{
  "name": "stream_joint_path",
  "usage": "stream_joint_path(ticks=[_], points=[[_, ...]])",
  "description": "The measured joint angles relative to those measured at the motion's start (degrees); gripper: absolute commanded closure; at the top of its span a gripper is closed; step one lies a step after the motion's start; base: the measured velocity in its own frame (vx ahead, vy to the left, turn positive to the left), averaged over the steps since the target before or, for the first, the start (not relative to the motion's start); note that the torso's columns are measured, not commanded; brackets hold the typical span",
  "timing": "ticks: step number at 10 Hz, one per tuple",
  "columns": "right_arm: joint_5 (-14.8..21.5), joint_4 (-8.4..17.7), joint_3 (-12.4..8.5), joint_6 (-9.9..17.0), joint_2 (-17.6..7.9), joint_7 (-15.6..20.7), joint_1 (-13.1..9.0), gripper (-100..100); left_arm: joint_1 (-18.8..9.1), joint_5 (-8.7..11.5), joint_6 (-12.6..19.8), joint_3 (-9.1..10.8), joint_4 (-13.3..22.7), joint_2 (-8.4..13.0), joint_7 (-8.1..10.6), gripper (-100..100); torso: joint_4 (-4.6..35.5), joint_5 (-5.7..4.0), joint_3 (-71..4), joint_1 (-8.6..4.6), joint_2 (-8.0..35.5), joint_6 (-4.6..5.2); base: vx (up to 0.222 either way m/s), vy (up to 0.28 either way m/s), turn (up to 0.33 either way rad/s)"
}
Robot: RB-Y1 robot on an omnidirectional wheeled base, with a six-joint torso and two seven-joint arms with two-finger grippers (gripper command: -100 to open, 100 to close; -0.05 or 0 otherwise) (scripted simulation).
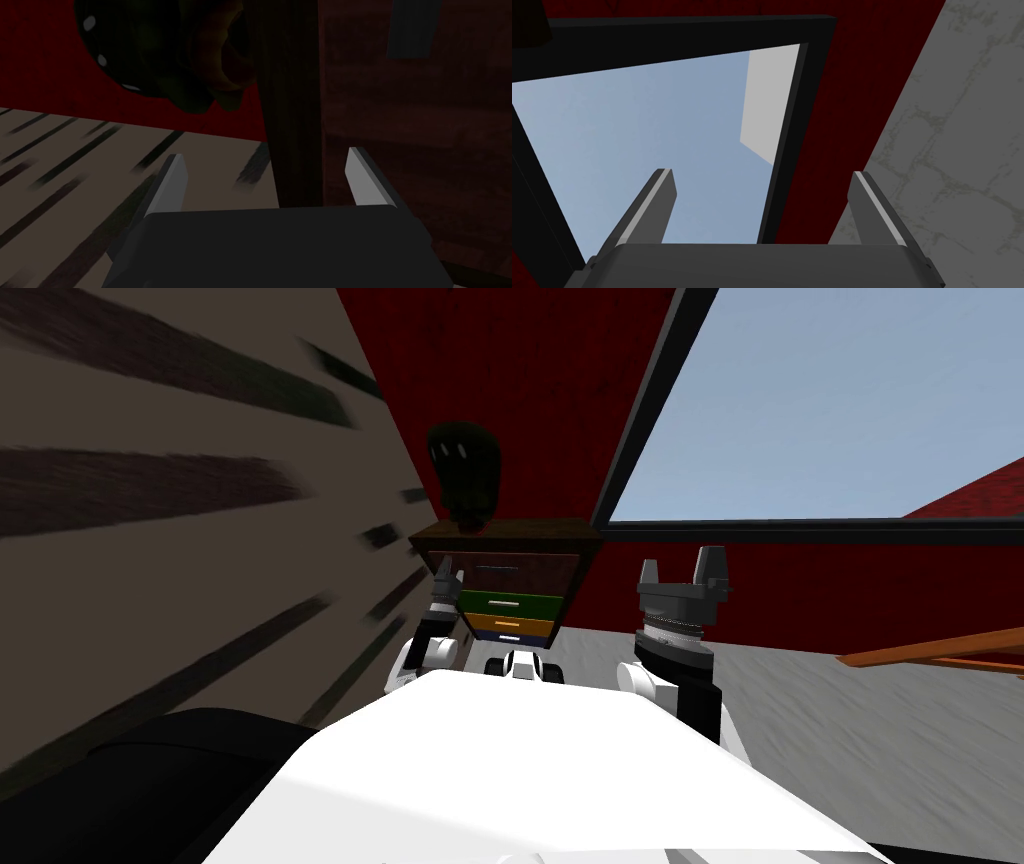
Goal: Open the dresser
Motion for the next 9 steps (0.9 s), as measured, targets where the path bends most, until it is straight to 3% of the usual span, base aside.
stream_joint_path(ticks=[9], points=[[0.0, 0.0, 0.0, 0.0, 0.0, 0.0, 0.0, 0, -0.9, -0.17, 10.86, -1.64, 1.37, 0.37, 1.31, -100, 0.0, 0.0, 0.0, 0.0, 0.0, 0.0, 0.003, -0.008, -0.033]])
